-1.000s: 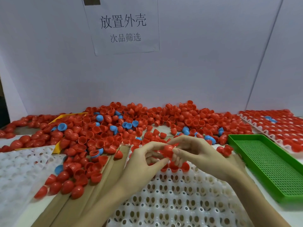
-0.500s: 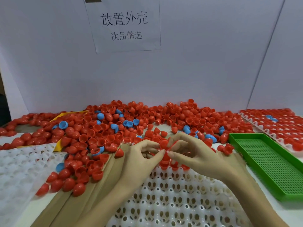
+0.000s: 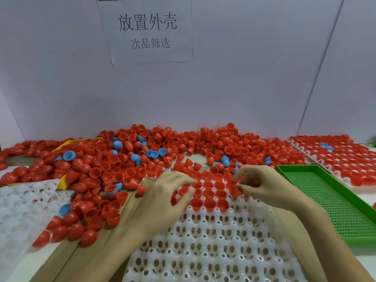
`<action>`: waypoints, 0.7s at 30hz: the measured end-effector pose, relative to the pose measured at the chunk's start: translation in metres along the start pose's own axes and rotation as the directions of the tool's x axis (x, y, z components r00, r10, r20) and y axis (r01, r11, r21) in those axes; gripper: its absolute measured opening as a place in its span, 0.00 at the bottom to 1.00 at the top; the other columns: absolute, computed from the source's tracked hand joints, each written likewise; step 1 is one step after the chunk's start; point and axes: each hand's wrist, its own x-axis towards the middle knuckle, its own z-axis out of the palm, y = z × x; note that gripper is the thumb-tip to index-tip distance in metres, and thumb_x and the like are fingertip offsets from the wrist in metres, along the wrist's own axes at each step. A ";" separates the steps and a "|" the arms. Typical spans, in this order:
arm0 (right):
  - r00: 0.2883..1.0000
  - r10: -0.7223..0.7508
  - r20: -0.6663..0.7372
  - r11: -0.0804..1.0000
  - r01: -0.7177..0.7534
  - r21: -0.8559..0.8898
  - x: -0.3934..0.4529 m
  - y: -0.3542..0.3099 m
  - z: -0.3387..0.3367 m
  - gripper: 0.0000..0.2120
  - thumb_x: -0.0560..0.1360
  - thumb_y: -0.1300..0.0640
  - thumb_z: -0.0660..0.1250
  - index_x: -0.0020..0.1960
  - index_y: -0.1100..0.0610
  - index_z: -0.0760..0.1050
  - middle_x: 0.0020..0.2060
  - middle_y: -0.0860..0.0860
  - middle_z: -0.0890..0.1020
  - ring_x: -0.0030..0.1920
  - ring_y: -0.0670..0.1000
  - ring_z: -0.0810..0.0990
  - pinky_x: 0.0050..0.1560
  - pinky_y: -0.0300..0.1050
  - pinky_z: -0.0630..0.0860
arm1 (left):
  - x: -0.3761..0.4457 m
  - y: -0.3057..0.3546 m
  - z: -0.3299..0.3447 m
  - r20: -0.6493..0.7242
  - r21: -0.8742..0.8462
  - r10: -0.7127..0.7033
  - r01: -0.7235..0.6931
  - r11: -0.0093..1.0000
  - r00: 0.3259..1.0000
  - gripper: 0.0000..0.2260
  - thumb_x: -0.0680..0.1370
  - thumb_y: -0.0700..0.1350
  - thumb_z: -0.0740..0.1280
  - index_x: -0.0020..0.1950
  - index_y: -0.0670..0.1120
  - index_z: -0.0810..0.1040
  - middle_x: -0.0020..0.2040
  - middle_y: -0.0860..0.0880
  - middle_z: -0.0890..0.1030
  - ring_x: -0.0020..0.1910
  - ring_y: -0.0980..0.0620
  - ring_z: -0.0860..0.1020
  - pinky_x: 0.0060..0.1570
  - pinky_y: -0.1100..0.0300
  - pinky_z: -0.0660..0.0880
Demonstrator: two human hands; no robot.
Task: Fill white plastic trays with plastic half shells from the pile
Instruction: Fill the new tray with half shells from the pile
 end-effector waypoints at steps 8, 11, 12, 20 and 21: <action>0.989 0.003 0.147 0.995 0.012 -0.099 0.000 0.003 0.008 0.03 0.77 0.52 0.76 0.48 0.45 0.84 0.32 0.37 0.80 0.32 0.40 0.76 0.37 0.33 0.73 | -0.011 0.003 0.025 0.517 0.122 0.183 -0.283 0.951 0.836 0.29 0.84 0.69 0.46 0.83 0.60 0.56 0.81 0.68 0.53 0.78 0.72 0.43 0.78 0.60 0.36; 0.990 0.008 0.143 0.992 0.010 -0.125 0.001 0.004 0.011 0.02 0.78 0.52 0.76 0.48 0.46 0.84 0.31 0.34 0.79 0.33 0.39 0.76 0.36 0.33 0.73 | -0.011 0.001 0.025 0.524 0.119 0.166 -0.265 0.957 0.836 0.28 0.84 0.69 0.45 0.83 0.61 0.55 0.81 0.69 0.54 0.78 0.72 0.44 0.80 0.55 0.40; 0.989 0.009 0.146 0.992 0.009 -0.125 0.001 0.004 0.011 0.01 0.78 0.52 0.76 0.48 0.47 0.84 0.31 0.33 0.79 0.32 0.39 0.76 0.36 0.32 0.73 | -0.012 0.001 0.025 0.527 0.116 0.165 -0.262 0.958 0.834 0.28 0.84 0.69 0.45 0.83 0.61 0.55 0.81 0.69 0.53 0.78 0.72 0.44 0.80 0.53 0.41; 0.996 -0.014 0.090 0.998 0.020 -0.066 0.005 0.010 0.016 0.02 0.77 0.52 0.76 0.49 0.46 0.84 0.33 0.47 0.80 0.33 0.42 0.76 0.37 0.35 0.74 | -0.011 0.001 0.025 0.518 0.124 0.141 -0.236 0.964 0.844 0.28 0.84 0.69 0.42 0.83 0.62 0.54 0.80 0.71 0.51 0.77 0.73 0.44 0.79 0.59 0.42; 0.998 -0.028 0.057 0.999 0.030 -0.026 0.005 0.011 0.016 0.02 0.78 0.52 0.76 0.48 0.47 0.84 0.33 0.47 0.81 0.32 0.42 0.76 0.36 0.36 0.74 | -0.011 0.002 0.024 0.506 0.110 0.139 -0.223 0.969 0.851 0.28 0.84 0.68 0.42 0.82 0.62 0.55 0.80 0.72 0.52 0.77 0.74 0.45 0.78 0.63 0.41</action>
